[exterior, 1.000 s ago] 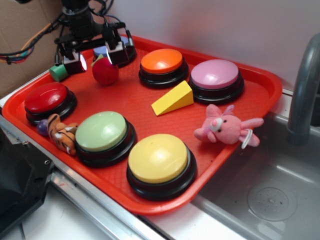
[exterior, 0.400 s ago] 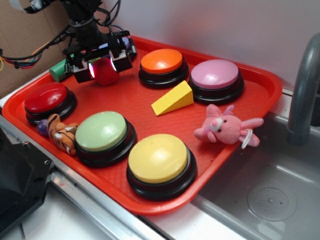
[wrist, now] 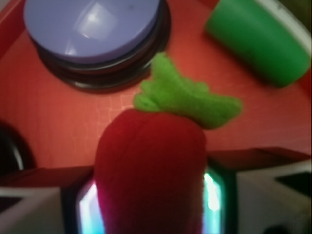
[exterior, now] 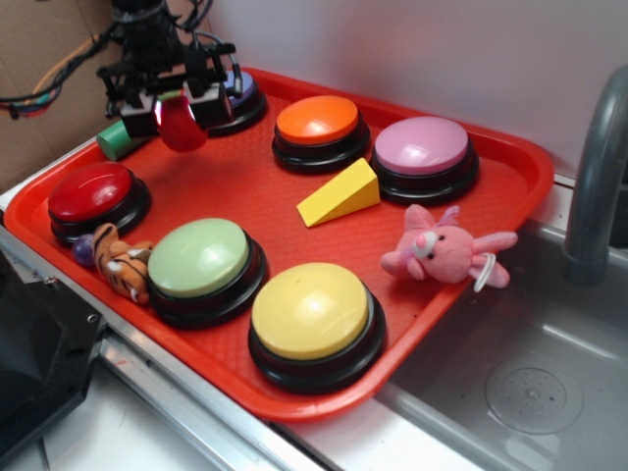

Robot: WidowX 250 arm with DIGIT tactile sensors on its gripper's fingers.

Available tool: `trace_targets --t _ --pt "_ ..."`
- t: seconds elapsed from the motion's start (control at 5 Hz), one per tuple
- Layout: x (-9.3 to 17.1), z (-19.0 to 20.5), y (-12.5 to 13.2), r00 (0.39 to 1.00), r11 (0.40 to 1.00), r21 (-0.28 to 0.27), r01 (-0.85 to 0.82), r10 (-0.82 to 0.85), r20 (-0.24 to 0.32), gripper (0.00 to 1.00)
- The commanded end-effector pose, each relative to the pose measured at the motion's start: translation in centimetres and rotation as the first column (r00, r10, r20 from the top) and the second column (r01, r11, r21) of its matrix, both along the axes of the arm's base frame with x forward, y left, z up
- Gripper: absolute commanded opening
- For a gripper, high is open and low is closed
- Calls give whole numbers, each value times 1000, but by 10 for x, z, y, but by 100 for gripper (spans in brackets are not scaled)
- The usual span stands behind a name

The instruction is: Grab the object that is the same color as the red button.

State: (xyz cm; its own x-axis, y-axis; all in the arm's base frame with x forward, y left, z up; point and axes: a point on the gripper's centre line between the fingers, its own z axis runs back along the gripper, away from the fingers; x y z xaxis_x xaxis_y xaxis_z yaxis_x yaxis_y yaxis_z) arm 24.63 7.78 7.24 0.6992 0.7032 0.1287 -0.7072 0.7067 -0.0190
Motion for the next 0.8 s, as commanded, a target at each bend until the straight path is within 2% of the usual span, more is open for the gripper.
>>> trace_targets --t 0.0,0.2,0.4,0.6 --pt "-6 75 -44 951 950 40 310 -309 -11 0" --pt "-23 87 -66 916 916 7 400 -400 -7 0" --pt "-36 86 -74 934 934 0 356 -356 14 0" --pt "-38 91 -66 966 966 15 258 -258 -13 0"
